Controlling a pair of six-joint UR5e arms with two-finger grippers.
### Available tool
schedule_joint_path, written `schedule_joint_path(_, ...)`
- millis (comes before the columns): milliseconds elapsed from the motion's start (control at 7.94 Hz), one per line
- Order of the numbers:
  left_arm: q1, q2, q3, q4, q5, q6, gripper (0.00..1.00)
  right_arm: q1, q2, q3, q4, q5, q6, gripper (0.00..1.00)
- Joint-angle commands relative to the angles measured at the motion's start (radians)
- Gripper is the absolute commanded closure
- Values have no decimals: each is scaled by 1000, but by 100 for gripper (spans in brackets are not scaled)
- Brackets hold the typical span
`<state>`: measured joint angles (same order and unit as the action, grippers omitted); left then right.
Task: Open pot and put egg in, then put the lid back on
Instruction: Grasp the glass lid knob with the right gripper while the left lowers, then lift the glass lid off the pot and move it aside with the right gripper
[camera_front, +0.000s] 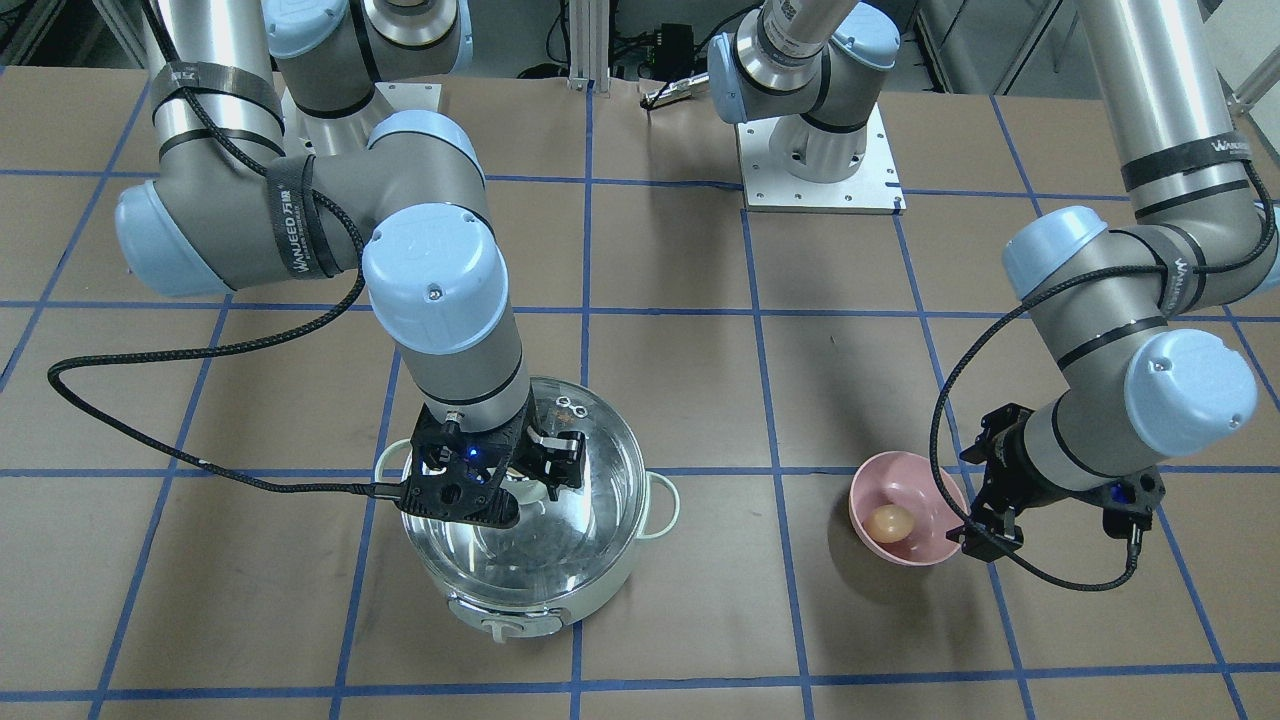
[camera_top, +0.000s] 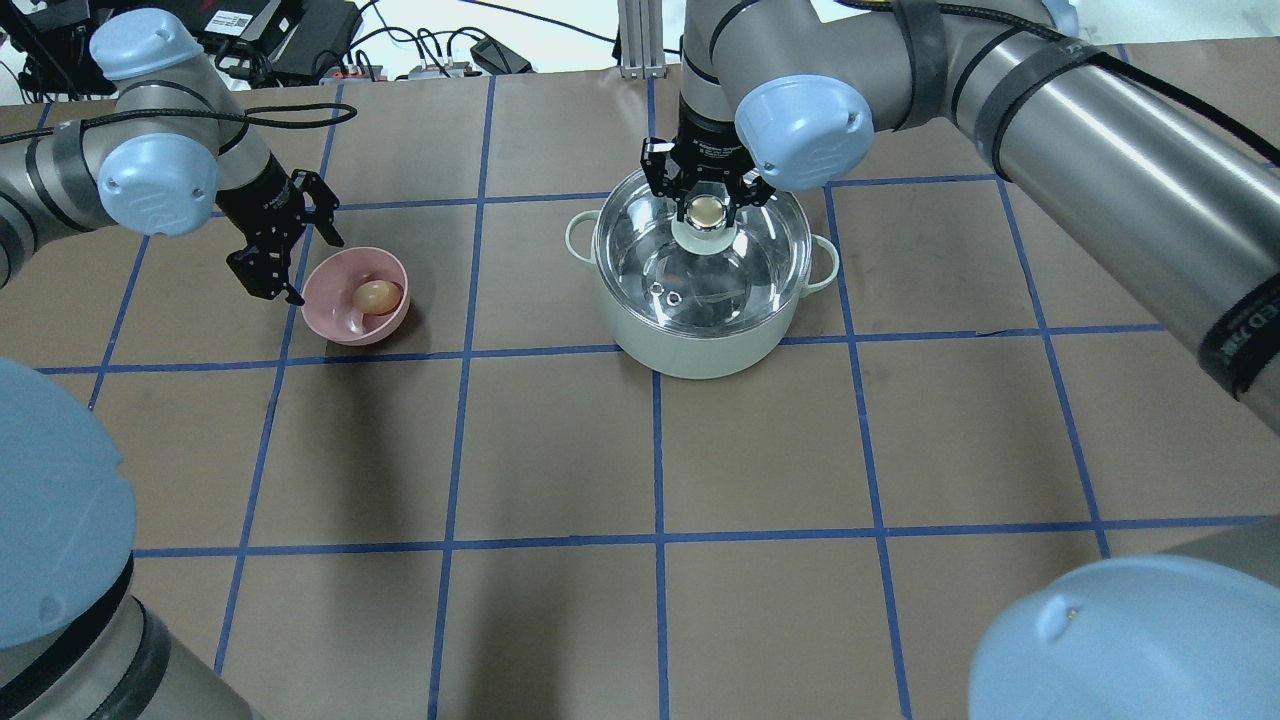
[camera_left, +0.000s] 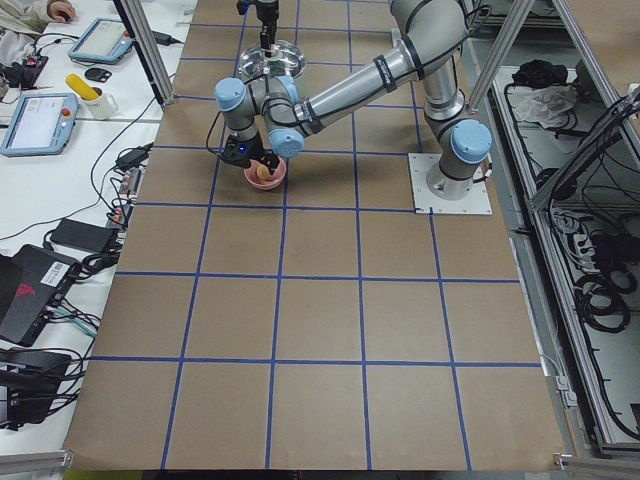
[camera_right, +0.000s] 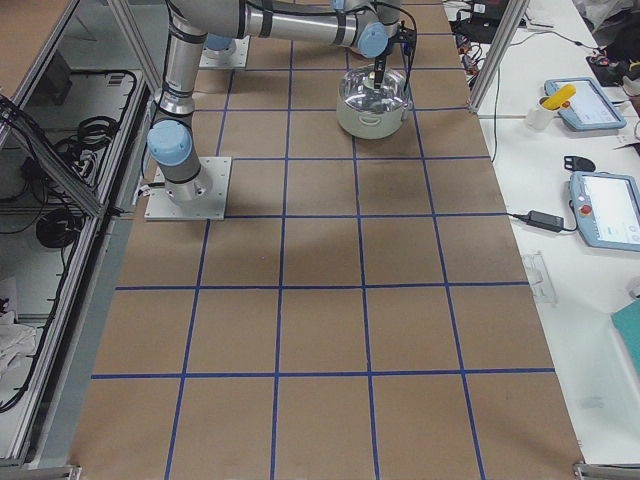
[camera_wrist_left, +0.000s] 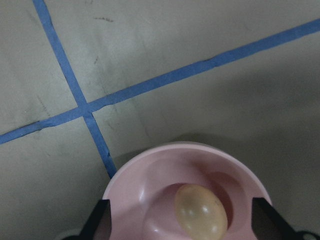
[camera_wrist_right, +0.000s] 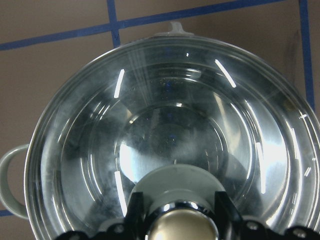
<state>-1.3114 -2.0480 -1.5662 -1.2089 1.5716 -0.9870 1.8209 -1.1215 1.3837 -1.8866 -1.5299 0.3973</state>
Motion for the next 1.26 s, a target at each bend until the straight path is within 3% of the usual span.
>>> schedule_joint_path(0,-2,-9,-44,5,-5,-7,0,0,-8,0,21,4,-6,51)
schedule_joint_path(378,-5,-12,-44,9,-19,4,0,0,-32,-26,23,-3,-5,57)
schedule_joint_path(630,-5,-15,-44,20,-19,27,0,-15,-137,-35,108,-29,-41,57)
schedule_joint_path(1133,-14,-34,-46,38,-19,36,0,-242,-368,-18,442,-10,-281,60)
